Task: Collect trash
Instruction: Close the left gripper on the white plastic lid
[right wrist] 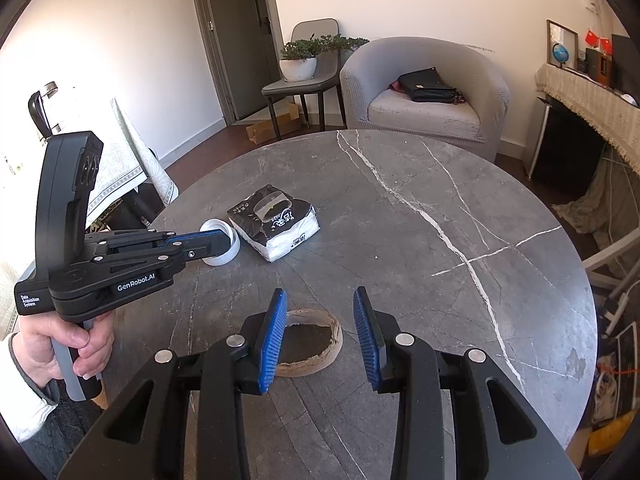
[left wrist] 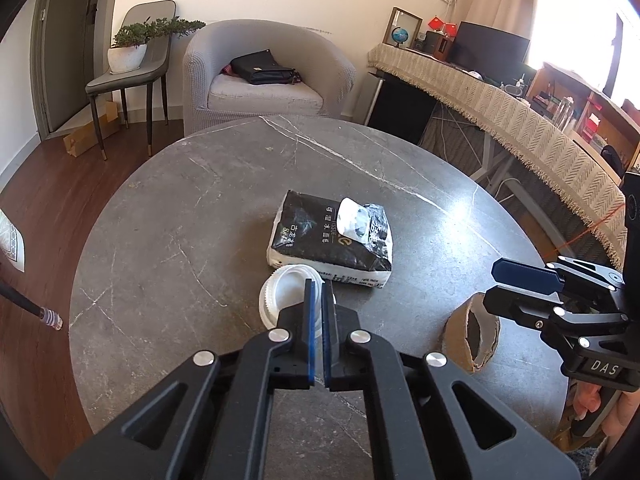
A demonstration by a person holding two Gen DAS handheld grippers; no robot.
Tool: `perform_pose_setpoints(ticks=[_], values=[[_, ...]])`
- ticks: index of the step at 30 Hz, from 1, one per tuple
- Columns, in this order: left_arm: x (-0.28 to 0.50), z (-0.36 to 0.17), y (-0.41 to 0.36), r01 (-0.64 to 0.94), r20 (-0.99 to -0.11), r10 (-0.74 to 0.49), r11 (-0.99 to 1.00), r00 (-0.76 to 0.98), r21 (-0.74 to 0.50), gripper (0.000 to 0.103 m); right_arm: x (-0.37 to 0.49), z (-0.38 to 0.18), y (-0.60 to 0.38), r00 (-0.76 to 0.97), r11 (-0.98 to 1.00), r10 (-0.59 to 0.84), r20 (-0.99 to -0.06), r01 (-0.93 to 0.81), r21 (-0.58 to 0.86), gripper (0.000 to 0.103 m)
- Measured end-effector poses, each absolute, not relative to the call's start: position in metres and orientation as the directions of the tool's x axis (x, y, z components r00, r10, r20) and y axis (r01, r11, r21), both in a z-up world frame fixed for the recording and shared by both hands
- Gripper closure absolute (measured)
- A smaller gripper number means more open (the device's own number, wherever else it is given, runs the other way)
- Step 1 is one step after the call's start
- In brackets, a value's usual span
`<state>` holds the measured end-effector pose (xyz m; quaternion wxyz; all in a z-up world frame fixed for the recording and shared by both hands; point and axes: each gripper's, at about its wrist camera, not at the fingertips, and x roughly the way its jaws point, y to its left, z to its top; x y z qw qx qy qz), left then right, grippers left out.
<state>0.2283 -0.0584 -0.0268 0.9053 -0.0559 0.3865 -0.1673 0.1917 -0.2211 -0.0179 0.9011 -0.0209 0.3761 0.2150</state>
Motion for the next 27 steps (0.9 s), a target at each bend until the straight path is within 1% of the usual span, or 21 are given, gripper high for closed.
perform_pose_setpoints(ticks=[2, 3, 4, 5, 6, 8, 10, 17, 22, 23, 24, 25, 27], values=[[0.227, -0.026, -0.059, 0.261, -0.679, -0.349, 0.937, 0.646, -0.233, 0.103, 0.191, -0.017, -0.222, 0.621, 0.904, 0.379, -0.686, -0.408, 0.130, 0.067], [0.226, -0.025, -0.059, 0.261, -0.674, -0.350, 0.937, 0.650, -0.234, 0.103, 0.191, -0.018, -0.221, 0.615, 0.902, 0.381, -0.690, -0.411, 0.131, 0.060], [0.225, -0.024, -0.059, 0.263, -0.669, -0.355, 0.935, 0.653, -0.239, 0.103, 0.190, -0.019, -0.221, 0.610, 0.901, 0.381, -0.695, -0.415, 0.129, 0.047], [0.223, -0.022, -0.059, 0.267, -0.666, -0.361, 0.932, 0.653, -0.243, 0.103, 0.189, -0.020, -0.219, 0.611, 0.902, 0.373, -0.699, -0.416, 0.117, 0.042], [0.222, -0.020, -0.059, 0.269, -0.661, -0.362, 0.932, 0.657, -0.243, 0.103, 0.188, -0.021, -0.217, 0.613, 0.902, 0.365, -0.700, -0.420, 0.103, 0.038], [0.220, -0.018, -0.058, 0.270, -0.656, -0.364, 0.931, 0.662, -0.245, 0.103, 0.186, -0.021, -0.214, 0.612, 0.897, 0.364, -0.701, -0.432, 0.089, 0.035], [0.219, -0.015, -0.056, 0.268, -0.650, -0.371, 0.929, 0.663, -0.257, 0.103, 0.185, -0.022, -0.211, 0.603, 0.893, 0.372, -0.706, -0.441, 0.093, 0.028], [0.214, -0.006, -0.043, 0.260, -0.630, -0.379, 0.925, 0.677, -0.278, 0.103, 0.185, -0.029, -0.200, 0.580, 0.887, 0.354, -0.733, -0.456, 0.068, 0.028], [0.215, -0.005, -0.043, 0.271, -0.632, -0.391, 0.920, 0.669, -0.283, 0.102, 0.188, -0.036, -0.198, 0.560, 0.885, 0.351, -0.750, -0.461, 0.071, 0.028], [0.216, -0.006, -0.044, 0.268, -0.635, -0.380, 0.925, 0.673, -0.269, 0.102, 0.188, -0.037, -0.197, 0.557, 0.884, 0.349, -0.753, -0.462, 0.068, 0.028], [0.216, -0.007, -0.047, 0.270, -0.639, -0.375, 0.927, 0.672, -0.260, 0.095, 0.189, -0.039, -0.197, 0.555, 0.885, 0.346, -0.756, -0.462, 0.065, 0.028], [0.217, -0.009, -0.049, 0.270, -0.645, -0.367, 0.930, 0.671, -0.249, 0.092, 0.190, -0.040, -0.196, 0.553, 0.885, 0.341, -0.760, -0.462, 0.060, 0.028], [0.219, -0.012, -0.053, 0.268, -0.655, -0.356, 0.934, 0.667, -0.235, 0.092, 0.189, -0.040, -0.198, 0.554, 0.885, 0.342, -0.759, -0.462, 0.061, 0.028]])
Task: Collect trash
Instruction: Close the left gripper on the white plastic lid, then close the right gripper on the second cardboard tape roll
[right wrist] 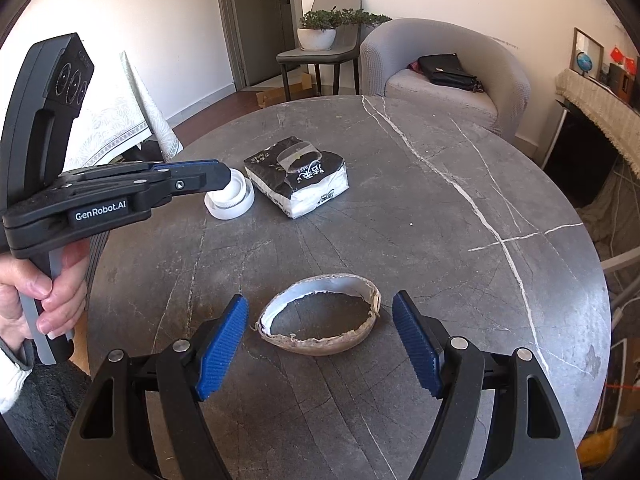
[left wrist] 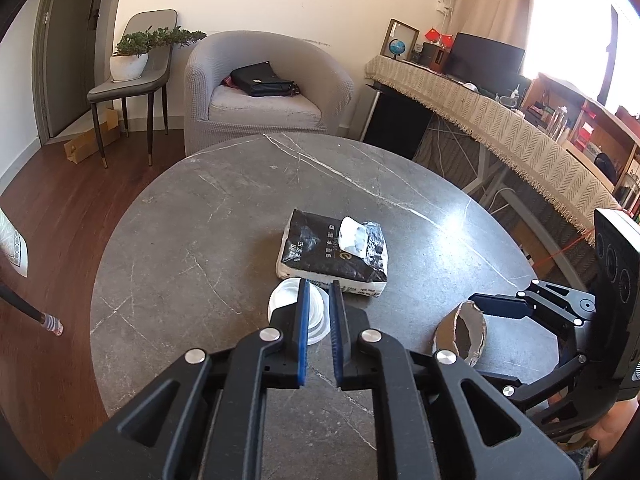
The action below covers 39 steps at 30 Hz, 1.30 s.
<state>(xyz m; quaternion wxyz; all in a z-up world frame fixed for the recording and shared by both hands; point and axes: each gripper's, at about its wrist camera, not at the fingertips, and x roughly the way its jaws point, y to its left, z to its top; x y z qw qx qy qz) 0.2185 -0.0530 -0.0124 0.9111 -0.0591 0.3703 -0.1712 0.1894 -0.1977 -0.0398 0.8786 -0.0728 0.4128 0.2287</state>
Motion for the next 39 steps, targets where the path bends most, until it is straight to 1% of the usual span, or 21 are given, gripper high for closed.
perform_pose_setpoints(ticks=[2, 6, 8, 11, 14, 15, 17, 18, 22, 23, 24, 28, 39], values=[[0.219, -0.015, -0.057, 0.276, -0.662, -0.349, 0.936, 0.663, -0.218, 0.091, 0.190, -0.038, -0.201, 0.557, 0.886, 0.347, -0.755, -0.458, 0.069, 0.028], [0.221, -0.020, -0.063, 0.258, -0.684, -0.289, 0.954, 0.670, -0.151, 0.091, 0.192, -0.038, -0.202, 0.557, 0.888, 0.349, -0.753, -0.453, 0.077, 0.028], [0.223, -0.023, -0.061, 0.248, -0.689, -0.284, 0.956, 0.667, -0.154, 0.091, 0.192, -0.039, -0.201, 0.553, 0.886, 0.352, -0.755, -0.457, 0.078, 0.028], [0.225, -0.024, -0.061, 0.253, -0.692, -0.293, 0.954, 0.660, -0.162, 0.086, 0.191, -0.042, -0.199, 0.548, 0.885, 0.347, -0.761, -0.460, 0.073, 0.028], [0.226, -0.025, -0.062, 0.252, -0.694, -0.284, 0.956, 0.662, -0.151, 0.086, 0.191, -0.042, -0.199, 0.552, 0.887, 0.340, -0.761, -0.457, 0.064, 0.028], [0.226, -0.025, -0.062, 0.253, -0.696, -0.284, 0.956, 0.660, -0.149, 0.088, 0.191, -0.042, -0.198, 0.553, 0.887, 0.337, -0.762, -0.457, 0.061, 0.028], [0.227, -0.027, -0.065, 0.261, -0.706, -0.276, 0.956, 0.652, -0.133, 0.094, 0.191, -0.042, -0.196, 0.562, 0.888, 0.326, -0.760, -0.457, 0.043, 0.038], [0.226, -0.027, -0.067, 0.264, -0.706, -0.270, 0.957, 0.655, -0.122, 0.095, 0.191, -0.041, -0.196, 0.562, 0.888, 0.328, -0.759, -0.457, 0.044, 0.043], [0.227, -0.027, -0.067, 0.259, -0.702, -0.272, 0.957, 0.659, -0.128, 0.097, 0.192, -0.040, -0.198, 0.555, 0.888, 0.344, -0.757, -0.453, 0.072, 0.044], [0.227, -0.026, -0.065, 0.252, -0.699, -0.274, 0.958, 0.660, -0.137, 0.098, 0.192, -0.040, -0.198, 0.554, 0.888, 0.348, -0.756, -0.454, 0.076, 0.045], [0.227, -0.025, -0.064, 0.246, -0.697, -0.279, 0.958, 0.660, -0.150, 0.103, 0.192, -0.039, -0.198, 0.556, 0.888, 0.349, -0.754, -0.454, 0.076, 0.045], [0.226, -0.021, -0.058, 0.234, -0.686, -0.292, 0.956, 0.667, -0.179, 0.103, 0.192, -0.035, -0.196, 0.559, 0.886, 0.359, -0.748, -0.457, 0.084, 0.045], [0.215, -0.004, -0.047, 0.237, -0.646, -0.311, 0.950, 0.697, -0.201, 0.103, 0.191, -0.029, -0.184, 0.564, 0.877, 0.374, -0.737, -0.472, 0.084, 0.045]])
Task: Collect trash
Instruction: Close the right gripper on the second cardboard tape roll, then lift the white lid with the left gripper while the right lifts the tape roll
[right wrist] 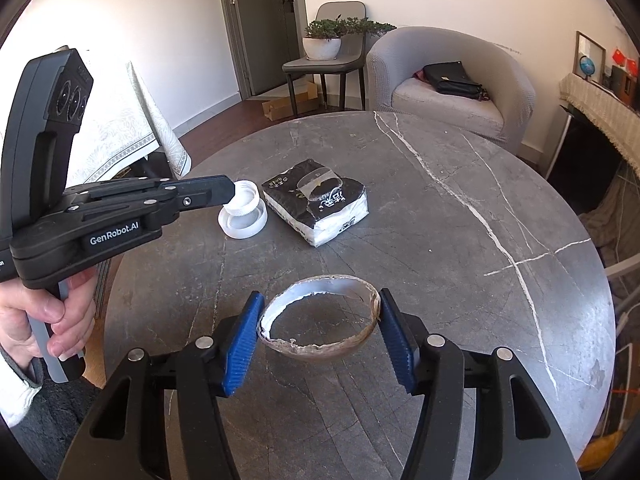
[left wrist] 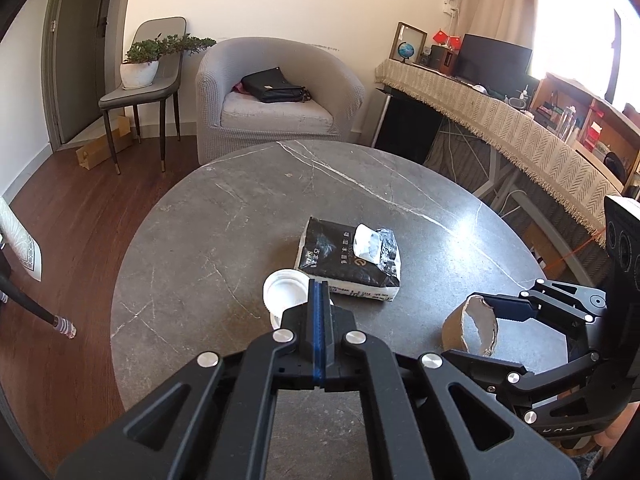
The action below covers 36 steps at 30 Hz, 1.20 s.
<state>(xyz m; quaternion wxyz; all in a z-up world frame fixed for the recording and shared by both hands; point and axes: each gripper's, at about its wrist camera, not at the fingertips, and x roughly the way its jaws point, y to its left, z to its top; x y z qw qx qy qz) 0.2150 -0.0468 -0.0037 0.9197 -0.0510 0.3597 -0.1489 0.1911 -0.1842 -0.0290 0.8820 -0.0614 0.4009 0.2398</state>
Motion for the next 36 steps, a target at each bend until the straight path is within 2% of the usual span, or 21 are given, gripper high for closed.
perform_pose_setpoints(ticks=[4, 5, 6, 7, 12, 18, 25, 30, 36], values=[[0.212, 0.003, -0.041, 0.243, -0.624, -0.315, 0.949, 0.715, -0.201, 0.101, 0.193, -0.029, -0.182, 0.564, 0.878, 0.377, -0.735, -0.471, 0.089, 0.045], [0.212, 0.003, -0.038, 0.232, -0.618, -0.309, 0.951, 0.723, -0.205, 0.094, 0.194, -0.028, -0.182, 0.563, 0.877, 0.378, -0.735, -0.472, 0.090, 0.045], [0.213, 0.002, -0.035, 0.223, -0.620, -0.312, 0.950, 0.720, -0.218, 0.079, 0.193, -0.029, -0.184, 0.563, 0.876, 0.379, -0.735, -0.474, 0.089, 0.045], [0.215, 0.000, -0.031, 0.219, -0.625, -0.323, 0.946, 0.711, -0.239, 0.075, 0.193, -0.030, -0.183, 0.562, 0.875, 0.380, -0.735, -0.476, 0.088, 0.045], [0.226, -0.014, -0.025, 0.193, -0.658, -0.346, 0.935, 0.669, -0.296, 0.071, 0.195, -0.031, -0.183, 0.559, 0.875, 0.379, -0.737, -0.475, 0.090, 0.045], [0.234, -0.024, -0.023, 0.173, -0.673, -0.364, 0.926, 0.644, -0.335, 0.071, 0.196, -0.032, -0.184, 0.555, 0.877, 0.377, -0.741, -0.472, 0.092, 0.045], [0.237, -0.024, -0.023, 0.169, -0.666, -0.352, 0.930, 0.658, -0.326, 0.073, 0.196, -0.032, -0.183, 0.553, 0.876, 0.377, -0.743, -0.474, 0.092, 0.045], [0.237, -0.024, -0.026, 0.175, -0.661, -0.348, 0.933, 0.665, -0.314, 0.095, 0.197, -0.034, -0.180, 0.548, 0.874, 0.375, -0.747, -0.477, 0.089, 0.045], [0.233, -0.020, -0.026, 0.179, -0.645, -0.343, 0.935, 0.683, -0.307, 0.095, 0.196, -0.034, -0.176, 0.550, 0.874, 0.374, -0.747, -0.478, 0.085, 0.045]])
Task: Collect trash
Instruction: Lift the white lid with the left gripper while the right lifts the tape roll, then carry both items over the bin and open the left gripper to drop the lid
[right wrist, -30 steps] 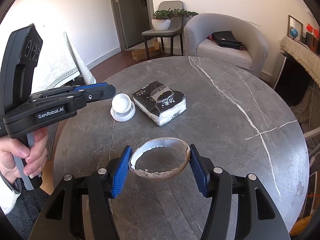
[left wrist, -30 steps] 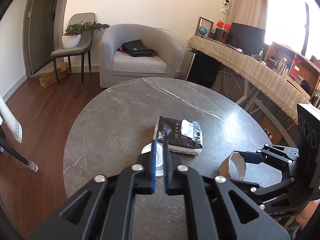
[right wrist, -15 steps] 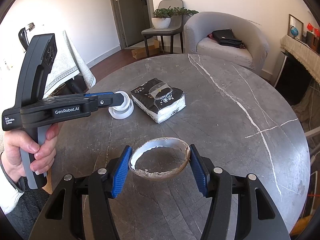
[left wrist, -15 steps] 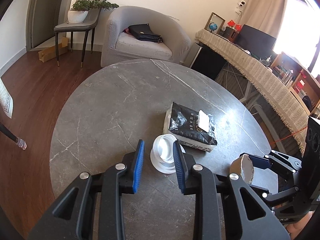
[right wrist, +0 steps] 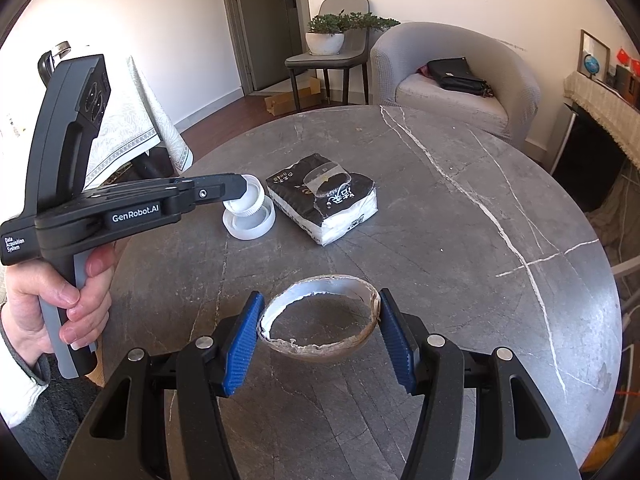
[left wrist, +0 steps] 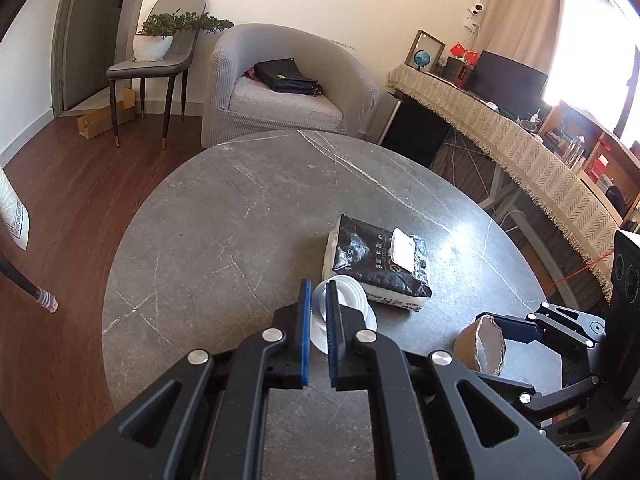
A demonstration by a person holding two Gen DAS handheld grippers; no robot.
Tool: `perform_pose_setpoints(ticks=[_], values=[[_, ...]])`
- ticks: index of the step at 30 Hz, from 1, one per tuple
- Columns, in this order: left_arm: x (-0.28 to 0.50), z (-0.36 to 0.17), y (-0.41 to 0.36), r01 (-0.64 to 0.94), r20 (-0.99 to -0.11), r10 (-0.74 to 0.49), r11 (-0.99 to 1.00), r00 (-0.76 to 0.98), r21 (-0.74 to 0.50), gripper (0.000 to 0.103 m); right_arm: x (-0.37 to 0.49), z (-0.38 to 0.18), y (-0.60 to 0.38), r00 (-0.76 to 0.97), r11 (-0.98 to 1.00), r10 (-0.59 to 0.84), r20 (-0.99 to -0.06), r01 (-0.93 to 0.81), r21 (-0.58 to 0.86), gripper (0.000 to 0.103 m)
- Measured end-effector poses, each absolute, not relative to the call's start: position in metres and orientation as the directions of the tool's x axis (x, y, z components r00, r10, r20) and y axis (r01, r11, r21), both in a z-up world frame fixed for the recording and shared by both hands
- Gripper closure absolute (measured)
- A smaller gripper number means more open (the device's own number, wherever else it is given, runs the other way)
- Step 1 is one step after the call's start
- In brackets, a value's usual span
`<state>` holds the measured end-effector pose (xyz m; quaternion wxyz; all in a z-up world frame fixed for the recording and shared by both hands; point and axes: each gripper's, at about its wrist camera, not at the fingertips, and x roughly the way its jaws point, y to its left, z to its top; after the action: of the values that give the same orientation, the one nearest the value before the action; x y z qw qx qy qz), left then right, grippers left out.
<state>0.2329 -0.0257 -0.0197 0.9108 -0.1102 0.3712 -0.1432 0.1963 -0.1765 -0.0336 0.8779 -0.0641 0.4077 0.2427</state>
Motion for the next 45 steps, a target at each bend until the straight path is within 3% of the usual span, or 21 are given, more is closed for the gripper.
perform_pose_setpoints(ticks=[13, 28, 45], values=[[0.212, -0.001, 0.002, 0.153, -0.635, -0.312, 0.944, 0.706, -0.294, 0.095, 0.190, -0.017, -0.145, 0.550, 0.849, 0.407, -0.729, -0.522, 0.079, 0.045], [0.160, -0.005, 0.074, 0.054, -0.701, -0.218, 0.967, 0.679, -0.248, 0.095, 0.171, -0.011, -0.075, 0.526, 0.801, 0.486, -0.698, -0.588, 0.114, 0.045], [0.106, -0.101, 0.127, -0.035, -0.878, -0.168, 0.978, 0.448, -0.204, 0.095, 0.151, -0.014, 0.013, 0.443, 0.709, 0.563, -0.698, -0.693, 0.132, 0.045]])
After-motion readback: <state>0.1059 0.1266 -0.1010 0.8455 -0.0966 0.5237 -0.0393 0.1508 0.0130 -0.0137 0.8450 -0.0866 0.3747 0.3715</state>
